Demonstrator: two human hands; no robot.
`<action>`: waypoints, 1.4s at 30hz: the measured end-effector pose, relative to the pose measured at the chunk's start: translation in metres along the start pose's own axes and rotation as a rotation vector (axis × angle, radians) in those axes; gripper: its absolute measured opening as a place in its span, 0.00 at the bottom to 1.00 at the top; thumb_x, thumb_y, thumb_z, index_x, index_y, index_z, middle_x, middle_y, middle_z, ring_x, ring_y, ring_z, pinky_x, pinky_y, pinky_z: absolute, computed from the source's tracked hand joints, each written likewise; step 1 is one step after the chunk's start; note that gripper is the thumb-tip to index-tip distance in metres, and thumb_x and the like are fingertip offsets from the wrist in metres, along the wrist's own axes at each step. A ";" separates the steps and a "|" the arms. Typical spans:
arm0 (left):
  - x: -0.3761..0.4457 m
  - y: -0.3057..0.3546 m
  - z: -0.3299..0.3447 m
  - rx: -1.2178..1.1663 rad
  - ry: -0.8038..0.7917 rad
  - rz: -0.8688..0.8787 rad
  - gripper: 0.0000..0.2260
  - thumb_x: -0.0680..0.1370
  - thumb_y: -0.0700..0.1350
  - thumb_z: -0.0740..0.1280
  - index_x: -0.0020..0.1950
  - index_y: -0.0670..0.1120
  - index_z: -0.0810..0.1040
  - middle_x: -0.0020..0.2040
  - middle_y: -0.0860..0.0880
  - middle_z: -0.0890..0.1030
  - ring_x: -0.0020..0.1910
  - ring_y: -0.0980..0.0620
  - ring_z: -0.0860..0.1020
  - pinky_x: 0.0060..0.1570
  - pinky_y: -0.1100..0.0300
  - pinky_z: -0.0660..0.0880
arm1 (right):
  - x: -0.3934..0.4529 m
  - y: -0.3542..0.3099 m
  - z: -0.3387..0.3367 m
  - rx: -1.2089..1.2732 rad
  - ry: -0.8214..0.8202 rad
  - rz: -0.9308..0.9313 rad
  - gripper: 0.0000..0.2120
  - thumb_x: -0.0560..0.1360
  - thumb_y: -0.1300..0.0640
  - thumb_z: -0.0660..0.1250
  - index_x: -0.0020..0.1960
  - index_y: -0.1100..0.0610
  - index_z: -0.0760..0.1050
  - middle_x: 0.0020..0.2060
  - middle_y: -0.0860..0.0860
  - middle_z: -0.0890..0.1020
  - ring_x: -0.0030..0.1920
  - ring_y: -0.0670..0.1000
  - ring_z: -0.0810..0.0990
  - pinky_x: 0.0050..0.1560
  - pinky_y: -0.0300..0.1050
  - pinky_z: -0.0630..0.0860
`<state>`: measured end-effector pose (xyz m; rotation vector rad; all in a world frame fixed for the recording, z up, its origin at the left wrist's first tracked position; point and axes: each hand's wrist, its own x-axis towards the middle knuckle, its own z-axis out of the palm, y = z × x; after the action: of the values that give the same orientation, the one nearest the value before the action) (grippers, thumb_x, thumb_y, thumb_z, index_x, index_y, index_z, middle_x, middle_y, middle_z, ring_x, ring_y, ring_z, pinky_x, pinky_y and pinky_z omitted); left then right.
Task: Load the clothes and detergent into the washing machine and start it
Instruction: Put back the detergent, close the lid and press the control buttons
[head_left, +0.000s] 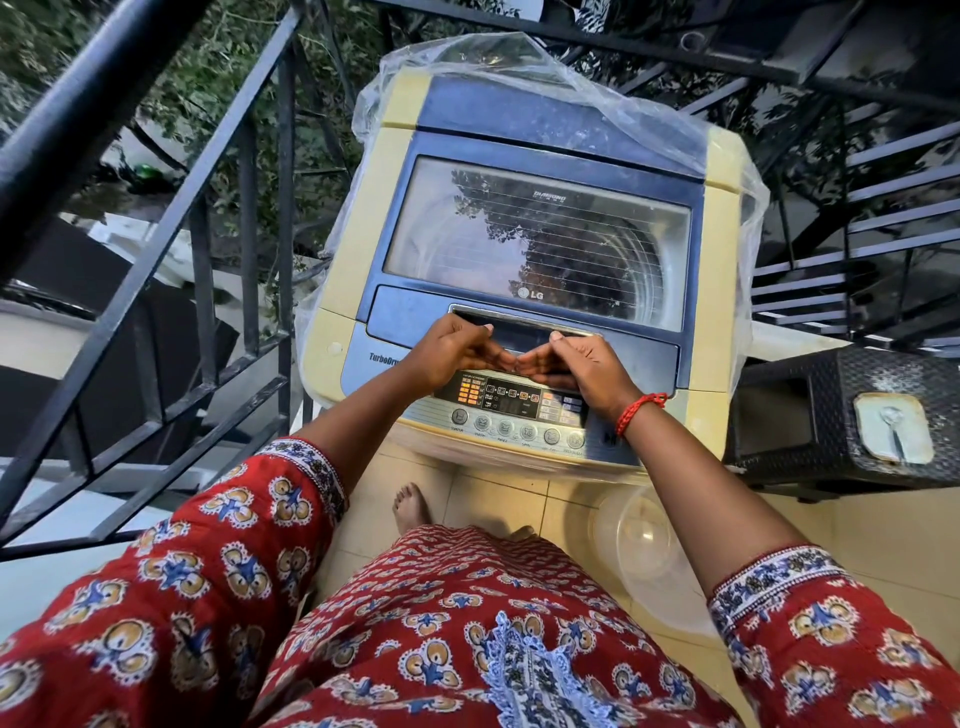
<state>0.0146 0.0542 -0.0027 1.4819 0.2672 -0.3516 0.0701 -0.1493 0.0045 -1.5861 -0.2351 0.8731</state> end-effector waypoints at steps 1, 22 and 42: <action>0.000 0.000 0.000 0.003 0.002 0.004 0.19 0.82 0.41 0.55 0.41 0.36 0.82 0.43 0.41 0.85 0.49 0.42 0.83 0.51 0.56 0.79 | 0.000 0.000 0.000 0.001 0.000 0.000 0.20 0.83 0.55 0.54 0.51 0.64 0.82 0.47 0.59 0.85 0.50 0.54 0.84 0.51 0.43 0.81; -0.001 0.002 0.001 0.019 0.010 0.006 0.19 0.83 0.41 0.55 0.43 0.33 0.81 0.44 0.39 0.85 0.50 0.40 0.83 0.54 0.52 0.79 | 0.000 0.002 -0.002 -0.016 -0.002 -0.009 0.20 0.83 0.55 0.54 0.51 0.62 0.82 0.47 0.59 0.85 0.51 0.55 0.84 0.53 0.44 0.80; -0.004 0.006 0.003 -0.008 0.011 -0.005 0.19 0.82 0.40 0.55 0.40 0.36 0.82 0.39 0.45 0.86 0.45 0.47 0.84 0.44 0.62 0.78 | 0.004 0.005 -0.003 -0.046 -0.003 -0.019 0.19 0.83 0.55 0.54 0.51 0.63 0.82 0.46 0.58 0.85 0.51 0.56 0.84 0.54 0.48 0.80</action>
<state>0.0132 0.0522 0.0042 1.4759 0.2807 -0.3465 0.0731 -0.1502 -0.0013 -1.6229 -0.2731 0.8607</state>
